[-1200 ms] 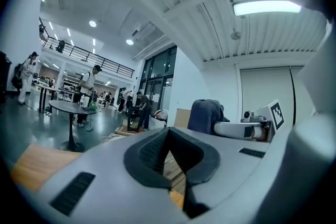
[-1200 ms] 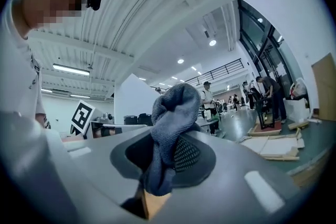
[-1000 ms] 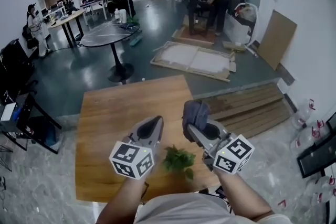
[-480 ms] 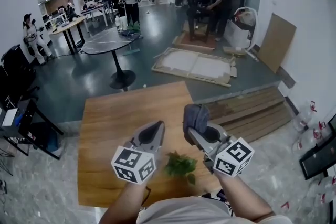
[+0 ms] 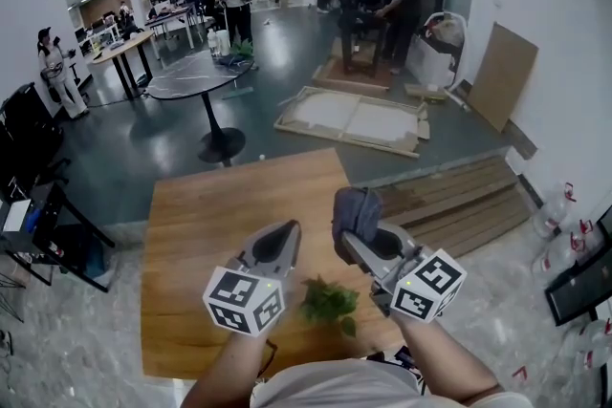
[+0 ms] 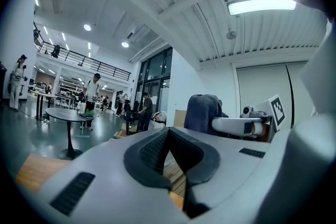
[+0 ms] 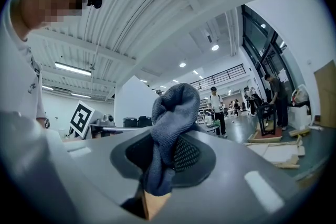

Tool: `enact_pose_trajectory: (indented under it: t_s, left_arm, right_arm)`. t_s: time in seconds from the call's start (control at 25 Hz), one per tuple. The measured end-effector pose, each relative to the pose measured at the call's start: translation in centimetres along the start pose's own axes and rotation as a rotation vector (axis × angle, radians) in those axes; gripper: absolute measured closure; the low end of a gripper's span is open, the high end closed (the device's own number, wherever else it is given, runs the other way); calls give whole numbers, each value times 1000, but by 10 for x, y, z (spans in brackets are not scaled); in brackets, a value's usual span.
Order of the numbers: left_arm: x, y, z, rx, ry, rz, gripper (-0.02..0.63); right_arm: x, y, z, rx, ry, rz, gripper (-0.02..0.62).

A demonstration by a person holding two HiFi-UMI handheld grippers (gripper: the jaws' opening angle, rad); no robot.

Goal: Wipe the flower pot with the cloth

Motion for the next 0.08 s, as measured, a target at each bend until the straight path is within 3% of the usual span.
enact_pose_trajectory:
  t_s: [0.08]
  left_arm:
    - [2, 0, 1, -1, 1, 0, 600]
  right_arm:
    - [1, 0, -2, 0, 1, 10, 532]
Point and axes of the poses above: the fingertips, and each gripper's own axes: z forward along the fingers, x to its right, y out of its underside, the point moved 2 cm from there along -z, backward along the fingers, and after that the axes turned 3 degrees about -y, right-handed, at the moved point
